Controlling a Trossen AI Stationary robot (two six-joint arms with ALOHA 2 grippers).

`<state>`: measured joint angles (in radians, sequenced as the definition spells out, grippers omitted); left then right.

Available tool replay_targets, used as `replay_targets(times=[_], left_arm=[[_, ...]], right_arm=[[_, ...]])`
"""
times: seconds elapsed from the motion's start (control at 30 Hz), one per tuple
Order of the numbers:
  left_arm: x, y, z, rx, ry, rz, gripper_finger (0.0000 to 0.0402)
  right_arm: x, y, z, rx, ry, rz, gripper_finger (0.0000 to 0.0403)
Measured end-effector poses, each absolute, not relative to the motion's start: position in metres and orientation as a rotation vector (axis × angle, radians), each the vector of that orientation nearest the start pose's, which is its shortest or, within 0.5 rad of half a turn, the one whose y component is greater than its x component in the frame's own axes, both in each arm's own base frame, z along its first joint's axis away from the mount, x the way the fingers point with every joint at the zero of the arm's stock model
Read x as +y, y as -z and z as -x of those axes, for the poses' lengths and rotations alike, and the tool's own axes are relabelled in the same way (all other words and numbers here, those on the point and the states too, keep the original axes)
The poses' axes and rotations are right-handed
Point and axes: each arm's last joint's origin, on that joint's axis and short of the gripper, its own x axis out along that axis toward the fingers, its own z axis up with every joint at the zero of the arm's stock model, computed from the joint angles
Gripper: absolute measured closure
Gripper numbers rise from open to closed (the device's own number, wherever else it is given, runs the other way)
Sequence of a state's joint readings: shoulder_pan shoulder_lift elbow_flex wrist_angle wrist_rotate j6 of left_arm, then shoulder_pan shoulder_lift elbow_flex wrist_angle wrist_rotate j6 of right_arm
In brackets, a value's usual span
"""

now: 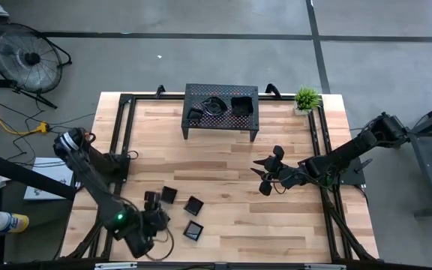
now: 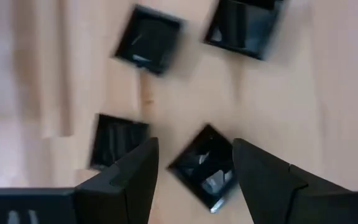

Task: Pick & Place Mini shaped plates
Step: Stack the black square plate on top of the black square plate on the shelf

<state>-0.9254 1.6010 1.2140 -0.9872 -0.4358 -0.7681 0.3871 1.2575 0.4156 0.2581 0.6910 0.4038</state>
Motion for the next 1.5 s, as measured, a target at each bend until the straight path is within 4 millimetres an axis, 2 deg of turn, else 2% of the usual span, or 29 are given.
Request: replay_targets(times=[0.17, 0.3, 0.53, 0.83, 1.2, 1.5], left_arm=[[-0.255, -0.217, -0.179, 1.157, 0.102, -0.266, 0.0202], [-0.268, -0.196, -0.174, 1.248, 0.166, -0.317, 0.0202], [-0.273, -0.178, -0.174, 1.305, 0.157, -0.375, 0.0202], [-0.271, -0.155, -0.174, 1.375, 0.128, -0.538, 0.0202], [-0.268, -0.152, -0.174, 1.341, 0.1, -0.659, 0.0202], [-0.268, -0.152, -0.174, 1.34, 0.102, -0.664, 0.0202]], right_arm=[[0.067, -0.162, -0.212, 0.432, 0.389, -0.091, 0.0273], [0.067, -0.162, -0.212, 0.434, 0.39, -0.089, 0.0273], [0.067, -0.162, -0.212, 0.433, 0.39, -0.09, 0.0273], [0.067, -0.162, -0.212, 0.432, 0.39, -0.091, 0.0273], [0.067, -0.162, -0.212, 0.433, 0.39, -0.09, 0.0273], [0.067, -0.162, -0.212, 0.434, 0.389, -0.087, 0.0273]])
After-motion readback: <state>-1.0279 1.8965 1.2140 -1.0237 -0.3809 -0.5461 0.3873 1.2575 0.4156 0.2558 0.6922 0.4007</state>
